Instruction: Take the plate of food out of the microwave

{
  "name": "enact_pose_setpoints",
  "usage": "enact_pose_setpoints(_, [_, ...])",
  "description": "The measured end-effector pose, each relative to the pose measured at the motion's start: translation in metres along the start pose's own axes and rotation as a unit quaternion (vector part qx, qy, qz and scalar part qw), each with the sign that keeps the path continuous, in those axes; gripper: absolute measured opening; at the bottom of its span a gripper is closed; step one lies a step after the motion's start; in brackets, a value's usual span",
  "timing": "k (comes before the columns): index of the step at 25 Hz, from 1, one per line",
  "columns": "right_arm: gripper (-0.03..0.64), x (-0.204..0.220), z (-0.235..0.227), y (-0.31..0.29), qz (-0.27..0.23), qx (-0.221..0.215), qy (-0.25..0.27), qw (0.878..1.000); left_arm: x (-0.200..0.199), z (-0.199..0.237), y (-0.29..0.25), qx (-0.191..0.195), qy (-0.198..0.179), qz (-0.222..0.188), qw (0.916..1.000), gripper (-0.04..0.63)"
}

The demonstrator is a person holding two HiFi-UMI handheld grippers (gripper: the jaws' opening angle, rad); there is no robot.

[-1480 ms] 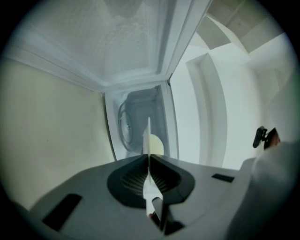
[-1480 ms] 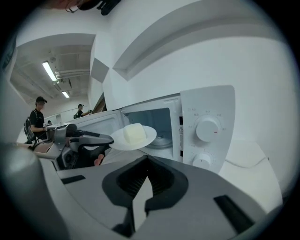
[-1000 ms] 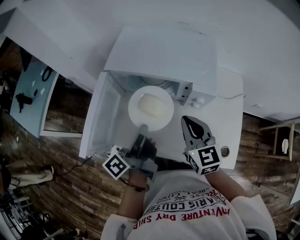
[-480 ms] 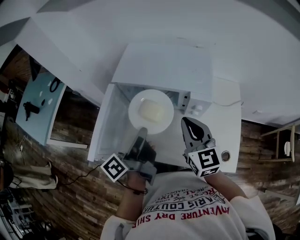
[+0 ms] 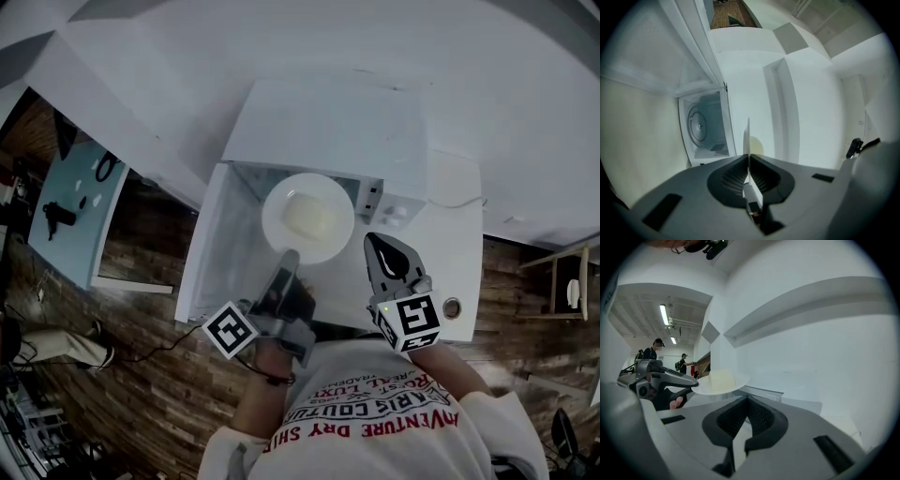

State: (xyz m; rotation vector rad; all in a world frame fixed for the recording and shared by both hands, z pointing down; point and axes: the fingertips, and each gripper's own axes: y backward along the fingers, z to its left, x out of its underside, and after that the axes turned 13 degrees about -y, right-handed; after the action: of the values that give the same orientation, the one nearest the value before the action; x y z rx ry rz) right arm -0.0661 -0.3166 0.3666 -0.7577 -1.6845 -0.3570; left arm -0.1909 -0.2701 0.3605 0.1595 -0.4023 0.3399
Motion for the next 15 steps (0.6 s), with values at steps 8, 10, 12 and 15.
enact_pose_setpoints(8, [0.003, 0.006, -0.006, -0.005, 0.011, 0.005, -0.001, 1.0, 0.0, 0.008, -0.001, -0.007, 0.009, -0.002, 0.9999, 0.018])
enact_pose_setpoints(10, [0.003, 0.007, -0.006, -0.006, 0.014, 0.005, 0.0, 1.0, 0.0, 0.01, -0.001, -0.007, 0.011, -0.002, 0.9999, 0.019])
enact_pose_setpoints(12, [0.003, 0.008, -0.006, -0.008, 0.016, 0.004, 0.001, 1.0, 0.0, 0.01, -0.001, -0.004, 0.015, 0.0, 0.9999, 0.019])
enact_pose_setpoints(15, [0.003, 0.009, -0.006, -0.011, 0.019, 0.004, 0.001, 1.0, 0.001, 0.011, -0.002, -0.003, 0.016, 0.005, 0.9999, 0.02])
